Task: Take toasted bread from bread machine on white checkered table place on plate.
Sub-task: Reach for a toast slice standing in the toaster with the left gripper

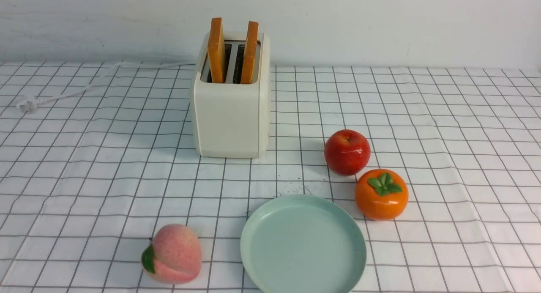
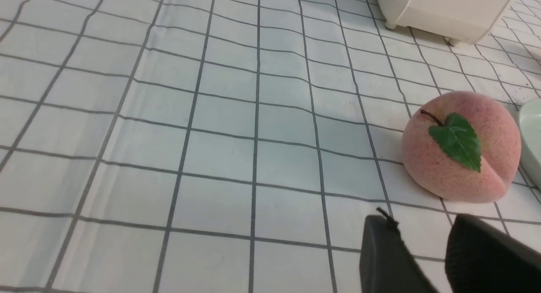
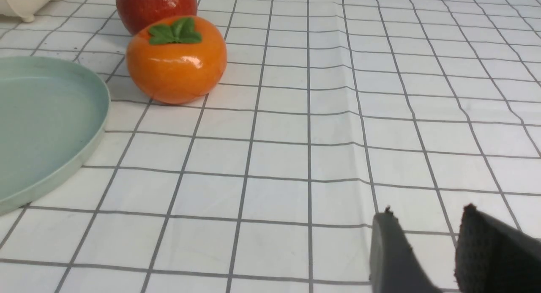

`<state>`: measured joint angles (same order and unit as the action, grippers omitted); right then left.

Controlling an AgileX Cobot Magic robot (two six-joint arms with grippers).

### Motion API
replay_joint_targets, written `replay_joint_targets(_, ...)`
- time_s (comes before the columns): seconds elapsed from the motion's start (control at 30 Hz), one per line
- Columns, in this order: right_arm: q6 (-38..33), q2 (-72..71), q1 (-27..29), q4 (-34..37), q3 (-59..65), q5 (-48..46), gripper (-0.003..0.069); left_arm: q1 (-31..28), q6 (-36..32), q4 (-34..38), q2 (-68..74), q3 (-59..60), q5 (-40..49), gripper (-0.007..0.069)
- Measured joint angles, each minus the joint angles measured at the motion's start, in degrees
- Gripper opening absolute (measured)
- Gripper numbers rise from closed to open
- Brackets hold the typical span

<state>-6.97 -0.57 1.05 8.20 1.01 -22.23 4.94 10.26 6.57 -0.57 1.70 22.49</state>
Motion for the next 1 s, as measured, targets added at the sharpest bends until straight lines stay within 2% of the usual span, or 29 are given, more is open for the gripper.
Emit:
replay_joint_targets(0.37,0.00,0.00,0.00,0.00,0.00,0.00,0.0241,0.00,0.00,0.34,0.00,0.00,-0.21,0.0232)
replay_joint_targets(0.43,0.00,0.00,0.00,0.00,0.00,0.00,0.0241,0.00,1.17,3.33,0.00,0.00,-1.38,0.0234)
replay_joint_targets(0.57,0.00,0.00,0.00,0.00,0.00,0.00,0.0241,0.00,7.59,17.58,0.00,0.00,-7.42,0.0236)
replay_joint_targets(0.6,0.00,0.00,0.00,0.00,0.00,0.00,0.0241,0.00,7.86,19.13,0.00,0.00,-7.86,0.0236)
replay_joint_targets(0.7,0.00,0.00,0.00,0.00,0.00,-0.05,0.0241,0.00,9.87,30.43,0.00,0.00,-15.32,0.0236)
replay_joint_targets(0.87,0.00,0.00,0.00,0.00,0.00,-0.05,0.0241,0.00,9.87,35.16,0.00,0.00,-24.99,0.0236)
replay_joint_targets(1.0,0.00,0.00,0.00,0.00,0.00,-0.05,0.0241,0.00,9.88,35.42,0.00,0.00,-26.30,0.0234)
